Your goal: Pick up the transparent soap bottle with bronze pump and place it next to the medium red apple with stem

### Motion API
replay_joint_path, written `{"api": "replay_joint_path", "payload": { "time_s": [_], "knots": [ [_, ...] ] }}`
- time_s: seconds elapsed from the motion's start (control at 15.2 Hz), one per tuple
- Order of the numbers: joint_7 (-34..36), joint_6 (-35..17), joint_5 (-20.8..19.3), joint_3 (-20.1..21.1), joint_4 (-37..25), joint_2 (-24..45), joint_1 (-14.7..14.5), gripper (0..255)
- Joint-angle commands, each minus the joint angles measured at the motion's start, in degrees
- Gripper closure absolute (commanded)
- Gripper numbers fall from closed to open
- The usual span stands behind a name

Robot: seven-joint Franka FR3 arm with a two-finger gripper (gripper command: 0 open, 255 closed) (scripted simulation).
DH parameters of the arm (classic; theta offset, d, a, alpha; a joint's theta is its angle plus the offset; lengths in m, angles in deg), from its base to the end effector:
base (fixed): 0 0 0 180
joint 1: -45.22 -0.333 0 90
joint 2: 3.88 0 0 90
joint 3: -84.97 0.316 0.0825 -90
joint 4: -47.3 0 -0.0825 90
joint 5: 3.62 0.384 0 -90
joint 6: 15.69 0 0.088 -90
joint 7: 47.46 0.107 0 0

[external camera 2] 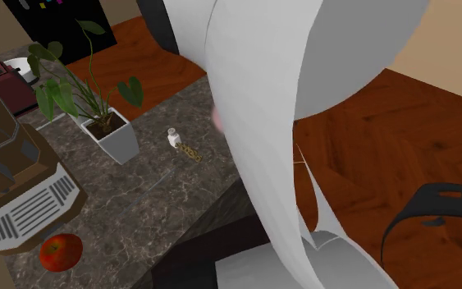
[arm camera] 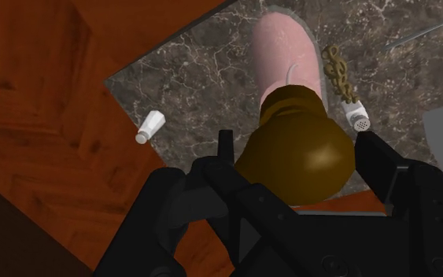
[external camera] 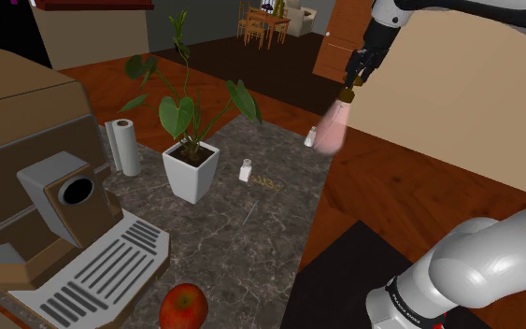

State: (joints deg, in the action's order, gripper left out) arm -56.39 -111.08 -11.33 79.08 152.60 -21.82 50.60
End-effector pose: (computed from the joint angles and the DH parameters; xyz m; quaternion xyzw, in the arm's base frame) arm 0.4505 -0.1116 0.6651 0.9961 -0.0173 0.0592 0.0626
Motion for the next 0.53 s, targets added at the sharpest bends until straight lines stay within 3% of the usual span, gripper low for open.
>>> {"api": "replay_joint_path", "payload": {
  "time_s": [0.0,0.46],
  "knots": [
    [-0.21,1.6,0.07,0.01,-2.13,0.5,-0.01,255],
    [-0.88,7.19,0.31,0.06,-9.98,2.73,-0.06,255]
  ]
}}
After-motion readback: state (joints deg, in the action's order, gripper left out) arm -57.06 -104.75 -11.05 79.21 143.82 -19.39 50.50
